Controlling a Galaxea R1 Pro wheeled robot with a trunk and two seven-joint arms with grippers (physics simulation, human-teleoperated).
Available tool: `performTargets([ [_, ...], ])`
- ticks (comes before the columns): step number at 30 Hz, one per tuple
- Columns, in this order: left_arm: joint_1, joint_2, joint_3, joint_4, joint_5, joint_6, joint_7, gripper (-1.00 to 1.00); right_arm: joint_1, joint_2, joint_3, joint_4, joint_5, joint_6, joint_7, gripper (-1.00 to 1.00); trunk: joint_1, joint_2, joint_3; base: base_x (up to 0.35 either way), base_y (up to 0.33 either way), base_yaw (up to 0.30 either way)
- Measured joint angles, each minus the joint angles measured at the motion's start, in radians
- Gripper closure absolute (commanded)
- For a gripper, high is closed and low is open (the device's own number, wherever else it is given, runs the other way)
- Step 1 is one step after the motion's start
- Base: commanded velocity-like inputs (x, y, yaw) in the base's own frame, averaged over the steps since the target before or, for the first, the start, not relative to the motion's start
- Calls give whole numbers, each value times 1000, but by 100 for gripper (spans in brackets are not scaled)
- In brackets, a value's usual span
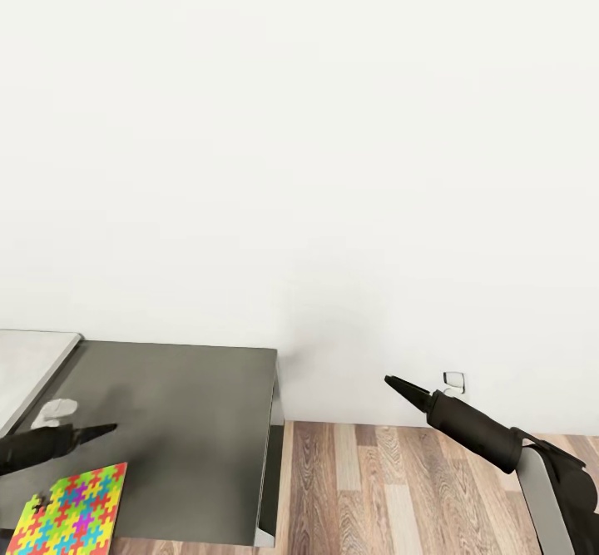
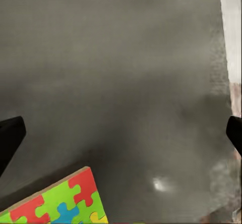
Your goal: Put all the toys in the child's room - the three board games (two on the bed and one on the table), the two jigsaw puzzles on the table, and the tennis ball on the table - inside the toy box on the table in the child's room.
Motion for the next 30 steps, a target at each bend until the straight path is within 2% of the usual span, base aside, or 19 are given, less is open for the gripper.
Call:
performTargets([
  [4, 0, -1, 34, -50, 38, 70, -49, -100, 0, 1, 0, 0, 1, 0, 0, -100, 0, 0, 0, 0, 0, 0],
  [8, 0, -3, 52, -84, 52, 120, -107, -100, 0, 1, 0, 0, 1, 0, 0, -100, 0, 0, 0, 0, 0, 0],
  [12, 1, -13, 57, -98, 58, 141, -228, -100, 0, 1, 1, 0, 1, 0, 0, -100, 0, 0, 0, 0, 0, 0],
  [15, 4, -30, 58, -101, 60, 140, -336, -100, 0, 2, 2, 0, 1, -4, 1, -100, 0, 0, 3, 0, 0, 0],
  [16, 5, -34, 58, -103, 60, 140, -348, -100, 0, 2, 2, 0, 1, -8, 1, -100, 0, 0, 4, 0, 0, 0],
  [20, 9, -50, 59, -122, 61, 148, -349, -100, 0, 2, 3, -1, 2, -44, 4, -100, 0, 0, 10, 0, 0, 0],
  [30, 10, -56, 59, -149, 63, 153, -349, -100, 0, 5, 5, -1, 2, -66, 4, -100, 0, 0, 26, 0, 0, 0],
])
